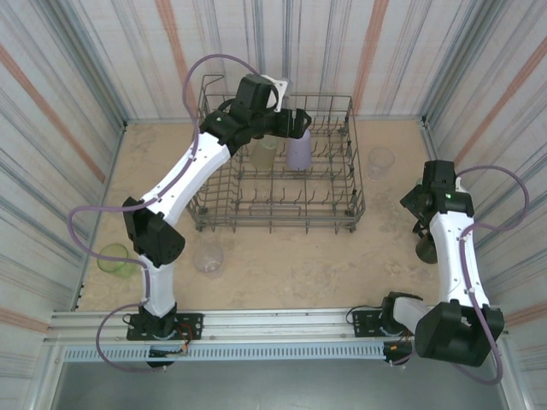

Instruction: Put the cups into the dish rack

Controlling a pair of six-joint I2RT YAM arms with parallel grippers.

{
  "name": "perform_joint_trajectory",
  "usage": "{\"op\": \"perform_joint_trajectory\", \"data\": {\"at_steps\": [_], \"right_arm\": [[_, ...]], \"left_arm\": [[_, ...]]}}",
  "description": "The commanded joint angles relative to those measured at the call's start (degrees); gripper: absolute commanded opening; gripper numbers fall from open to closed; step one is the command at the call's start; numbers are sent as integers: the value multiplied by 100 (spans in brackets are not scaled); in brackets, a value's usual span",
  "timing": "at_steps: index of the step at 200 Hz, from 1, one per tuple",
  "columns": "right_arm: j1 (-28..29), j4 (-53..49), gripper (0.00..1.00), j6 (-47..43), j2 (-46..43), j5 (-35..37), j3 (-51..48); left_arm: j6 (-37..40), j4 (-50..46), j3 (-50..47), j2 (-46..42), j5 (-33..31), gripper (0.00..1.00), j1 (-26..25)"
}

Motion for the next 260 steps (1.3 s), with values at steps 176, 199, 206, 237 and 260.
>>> {"op": "perform_joint_trajectory", "data": {"at_steps": [176, 199, 206, 237, 260], "right_arm": [[-1424, 1256, 71, 194, 738, -719, -926], [-1506, 1365, 58, 36, 959, -754, -919], [-1524, 1363, 58, 27, 1024, -692, -909], [-1573, 1386, 56, -50, 1334, -706, -815], [-1570, 1373, 54, -104, 1466, -628, -773]], "left_arm": [[153, -120, -1228, -1193, -9, 99, 208], [109, -60, -1372, -1286, 74, 99, 269], [97, -18, -1428, -1318, 108, 99, 279], [92, 31, -1495, -1350, 150, 99, 341], [91, 22, -1524, -1364, 159, 99, 344]]}}
